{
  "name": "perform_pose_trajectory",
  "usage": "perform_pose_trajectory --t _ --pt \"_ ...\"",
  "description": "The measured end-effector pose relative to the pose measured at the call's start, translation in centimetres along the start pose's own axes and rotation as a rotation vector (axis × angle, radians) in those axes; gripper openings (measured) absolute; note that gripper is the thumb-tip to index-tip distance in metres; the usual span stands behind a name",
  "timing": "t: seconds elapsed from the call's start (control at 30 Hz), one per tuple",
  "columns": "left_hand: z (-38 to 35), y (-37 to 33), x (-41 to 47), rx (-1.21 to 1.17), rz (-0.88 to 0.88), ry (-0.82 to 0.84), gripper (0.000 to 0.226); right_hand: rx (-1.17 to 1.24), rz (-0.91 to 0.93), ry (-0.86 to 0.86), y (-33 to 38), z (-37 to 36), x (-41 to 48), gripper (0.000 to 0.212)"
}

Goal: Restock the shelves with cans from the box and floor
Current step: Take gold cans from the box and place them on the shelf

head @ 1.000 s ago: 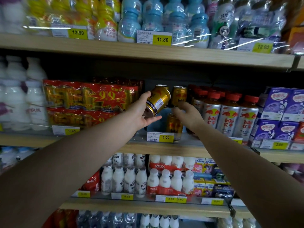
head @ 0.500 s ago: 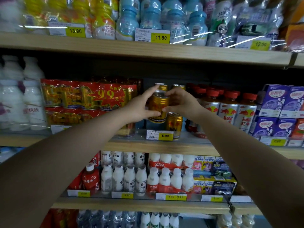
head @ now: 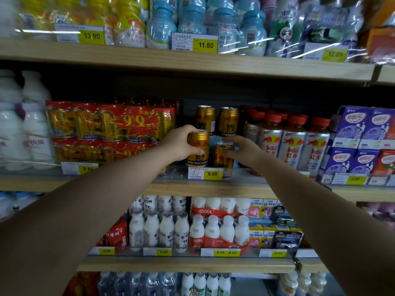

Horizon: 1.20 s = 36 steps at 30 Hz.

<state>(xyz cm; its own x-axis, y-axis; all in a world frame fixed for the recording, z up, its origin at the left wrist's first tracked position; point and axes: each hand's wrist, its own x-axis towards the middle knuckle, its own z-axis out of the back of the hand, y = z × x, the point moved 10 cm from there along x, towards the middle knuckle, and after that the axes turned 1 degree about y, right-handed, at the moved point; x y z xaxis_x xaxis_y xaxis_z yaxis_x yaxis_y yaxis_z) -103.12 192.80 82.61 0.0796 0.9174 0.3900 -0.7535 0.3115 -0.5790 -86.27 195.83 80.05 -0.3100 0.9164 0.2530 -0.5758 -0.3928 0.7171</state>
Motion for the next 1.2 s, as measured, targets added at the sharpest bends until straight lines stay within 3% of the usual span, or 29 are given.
perform_pose_trajectory --t 0.43,0.63,0.9,0.97,1.1,1.2 --pt "-2.1 2.2 -0.6 0.150 0.031 0.070 0.065 0.027 0.021 -0.093 -1.5 0.0 0.2 0.042" --pt "-0.1 -0.5 -1.4 0.351 -0.151 -0.108 0.033 0.070 0.026 -0.105 -1.1 -0.9 0.8 0.044" --pt "-0.4 -0.5 -1.4 0.358 -0.161 -0.106 0.026 0.027 0.007 -0.102 -1.4 -1.6 0.4 0.052" --pt "-0.2 -0.8 -1.9 0.358 -0.184 -0.179 0.029 -0.053 0.039 -0.190 -1.1 -1.2 -0.7 0.053" --pt "-0.5 -2.6 -5.9 0.234 -0.359 -0.458 0.023 -0.062 0.261 -0.577 -0.8 0.9 -5.9 0.030" --pt "-6.1 -1.9 -9.1 0.124 -0.430 -0.367 0.013 -0.100 0.347 -0.704 -3.7 -0.9 -10.3 0.019"
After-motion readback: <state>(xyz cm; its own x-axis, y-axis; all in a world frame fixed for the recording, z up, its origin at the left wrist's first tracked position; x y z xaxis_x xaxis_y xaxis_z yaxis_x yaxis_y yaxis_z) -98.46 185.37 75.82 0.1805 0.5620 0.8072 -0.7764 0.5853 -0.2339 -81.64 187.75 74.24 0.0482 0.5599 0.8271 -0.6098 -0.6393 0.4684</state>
